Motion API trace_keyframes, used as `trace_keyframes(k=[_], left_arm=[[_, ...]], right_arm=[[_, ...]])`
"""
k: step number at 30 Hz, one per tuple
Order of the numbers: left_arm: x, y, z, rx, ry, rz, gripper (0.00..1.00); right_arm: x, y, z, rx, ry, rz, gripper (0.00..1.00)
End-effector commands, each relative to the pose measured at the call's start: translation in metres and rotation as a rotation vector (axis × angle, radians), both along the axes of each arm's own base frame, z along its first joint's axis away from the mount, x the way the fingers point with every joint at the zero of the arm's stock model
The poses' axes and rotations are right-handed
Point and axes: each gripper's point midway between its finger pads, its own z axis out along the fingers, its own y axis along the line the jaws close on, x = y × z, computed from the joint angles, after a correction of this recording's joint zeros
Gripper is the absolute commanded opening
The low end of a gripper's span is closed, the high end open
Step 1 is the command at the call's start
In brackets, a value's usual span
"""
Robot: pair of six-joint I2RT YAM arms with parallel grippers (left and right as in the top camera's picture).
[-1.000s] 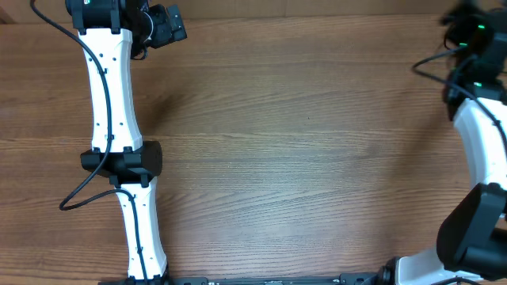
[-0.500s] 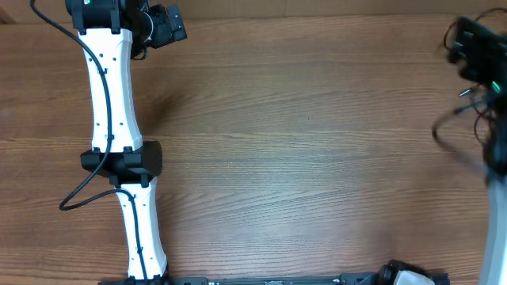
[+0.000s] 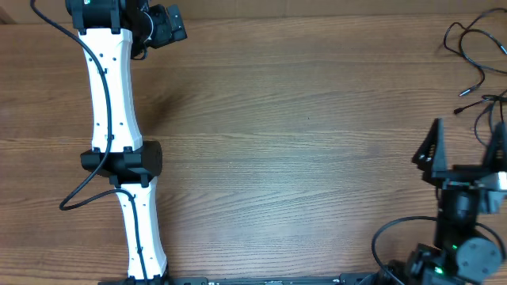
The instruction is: Untangle cables
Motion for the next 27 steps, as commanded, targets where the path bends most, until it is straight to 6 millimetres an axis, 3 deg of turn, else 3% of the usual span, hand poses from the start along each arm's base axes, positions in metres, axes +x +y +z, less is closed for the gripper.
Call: trace_keyframes(k=[1,4,6,13,19,27], left_arm=[[-0.005,-0.001,0.022,0.006,-0.053,0.004,1.00],[-0.005,-0.001,0.022,0.006,-0.053,0.004,1.00],[-0.005,-0.001,0.023,0.006,-0.053,0.004,1.00],[-0.005,-0.001,0.023,0.006,-0.053,0.004,1.00],[-0.005,-0.001,0.023,0.006,-0.053,0.004,1.00],[-0.005,-0.001,0.022,0.006,-0.052,0.004,1.00]], right_arm=[[0.014,-0.008,-0.039,0.054,0.079,-0.010,1.00],[0.026,-0.006,-0.060,0.102,0.148,0.038,1.00],[0.029,0.000,-0.062,0.090,0.158,0.072,1.00],[0.020,0.033,-0.043,-0.026,0.086,0.232,1.00],[0.019,0.038,-0.043,-0.048,0.087,0.254,1.00],[0.022,0.027,-0.044,-0.060,0.090,0.178,1.00]])
